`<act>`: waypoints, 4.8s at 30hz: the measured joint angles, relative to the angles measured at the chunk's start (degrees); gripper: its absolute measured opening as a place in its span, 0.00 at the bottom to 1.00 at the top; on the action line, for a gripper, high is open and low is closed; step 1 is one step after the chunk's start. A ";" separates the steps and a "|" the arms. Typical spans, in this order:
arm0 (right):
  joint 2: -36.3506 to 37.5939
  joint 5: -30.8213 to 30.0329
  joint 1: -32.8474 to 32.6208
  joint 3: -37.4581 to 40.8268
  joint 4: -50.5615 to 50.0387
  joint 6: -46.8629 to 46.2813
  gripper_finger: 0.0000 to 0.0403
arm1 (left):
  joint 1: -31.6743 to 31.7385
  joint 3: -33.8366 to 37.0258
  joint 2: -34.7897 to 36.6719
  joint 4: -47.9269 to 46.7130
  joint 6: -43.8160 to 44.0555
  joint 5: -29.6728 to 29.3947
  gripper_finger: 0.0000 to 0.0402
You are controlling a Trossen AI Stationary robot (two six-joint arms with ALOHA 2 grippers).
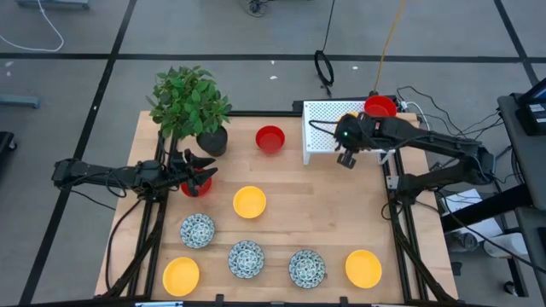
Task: Pick & Place Mini bowls
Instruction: Put the yellow bowl on the shelf, then put the blue bowl on the shelf
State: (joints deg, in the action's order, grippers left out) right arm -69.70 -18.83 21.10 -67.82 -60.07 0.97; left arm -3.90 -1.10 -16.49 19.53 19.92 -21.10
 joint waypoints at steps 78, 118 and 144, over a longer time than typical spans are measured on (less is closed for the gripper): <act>-31.39 20.67 -63.39 0.82 48.37 2.73 0.40 | 0.02 0.00 0.00 0.00 -0.02 0.00 0.54; -15.21 5.93 -45.82 0.97 39.85 -2.45 0.01 | 0.02 0.00 0.02 -0.08 0.00 0.00 0.54; -11.29 2.43 -4.68 -11.45 10.62 4.66 0.00 | 0.02 -0.02 0.00 -0.24 -0.01 0.02 0.54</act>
State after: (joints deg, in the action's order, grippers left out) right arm -80.99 -16.40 16.41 -79.27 -49.46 5.63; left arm -3.88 -1.13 -16.49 19.29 19.91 -21.08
